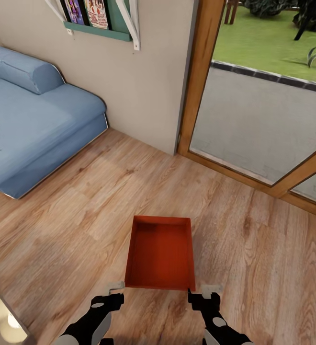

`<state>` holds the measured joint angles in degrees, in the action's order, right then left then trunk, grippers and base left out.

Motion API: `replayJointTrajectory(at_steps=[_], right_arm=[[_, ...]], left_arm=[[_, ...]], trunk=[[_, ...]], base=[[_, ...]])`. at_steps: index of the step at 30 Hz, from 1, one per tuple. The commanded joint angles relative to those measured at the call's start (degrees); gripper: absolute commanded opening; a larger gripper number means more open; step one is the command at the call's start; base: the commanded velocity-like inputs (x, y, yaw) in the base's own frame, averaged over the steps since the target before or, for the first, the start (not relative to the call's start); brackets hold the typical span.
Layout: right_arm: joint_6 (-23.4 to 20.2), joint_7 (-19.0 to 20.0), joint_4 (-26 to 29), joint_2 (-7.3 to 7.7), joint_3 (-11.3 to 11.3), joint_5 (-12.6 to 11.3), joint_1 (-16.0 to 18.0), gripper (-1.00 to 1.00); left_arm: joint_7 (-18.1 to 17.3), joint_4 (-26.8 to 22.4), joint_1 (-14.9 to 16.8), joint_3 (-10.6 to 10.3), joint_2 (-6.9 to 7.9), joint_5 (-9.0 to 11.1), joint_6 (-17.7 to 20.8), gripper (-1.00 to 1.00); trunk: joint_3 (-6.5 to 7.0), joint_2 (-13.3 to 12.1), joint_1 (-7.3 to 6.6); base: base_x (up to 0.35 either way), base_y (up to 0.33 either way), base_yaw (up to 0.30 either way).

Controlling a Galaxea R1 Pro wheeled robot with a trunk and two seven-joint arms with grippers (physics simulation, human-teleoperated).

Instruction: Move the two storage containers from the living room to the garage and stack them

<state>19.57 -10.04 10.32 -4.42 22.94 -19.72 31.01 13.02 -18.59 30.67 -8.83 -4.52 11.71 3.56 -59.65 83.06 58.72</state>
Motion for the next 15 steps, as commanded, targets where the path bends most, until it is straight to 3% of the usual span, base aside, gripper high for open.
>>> replayJointTrajectory(at_steps=[1,15], right_arm=[[0.20,-0.20,-0.04,0.03,0.60,-0.42,0.03,1.00],[0.37,0.28,-0.04,0.03,0.70,-0.31,0.05,1.00]], left_arm=[[0.42,-0.14,0.00,-0.54,0.04,0.51,0.30,1.00],[0.42,-0.13,0.00,-0.57,0.04,0.51,0.30,1.00]], trunk=[[-0.03,0.01,0.01],[-0.03,0.01,0.01]], base=[[0.215,0.000,0.000],[0.286,0.000,0.000]])
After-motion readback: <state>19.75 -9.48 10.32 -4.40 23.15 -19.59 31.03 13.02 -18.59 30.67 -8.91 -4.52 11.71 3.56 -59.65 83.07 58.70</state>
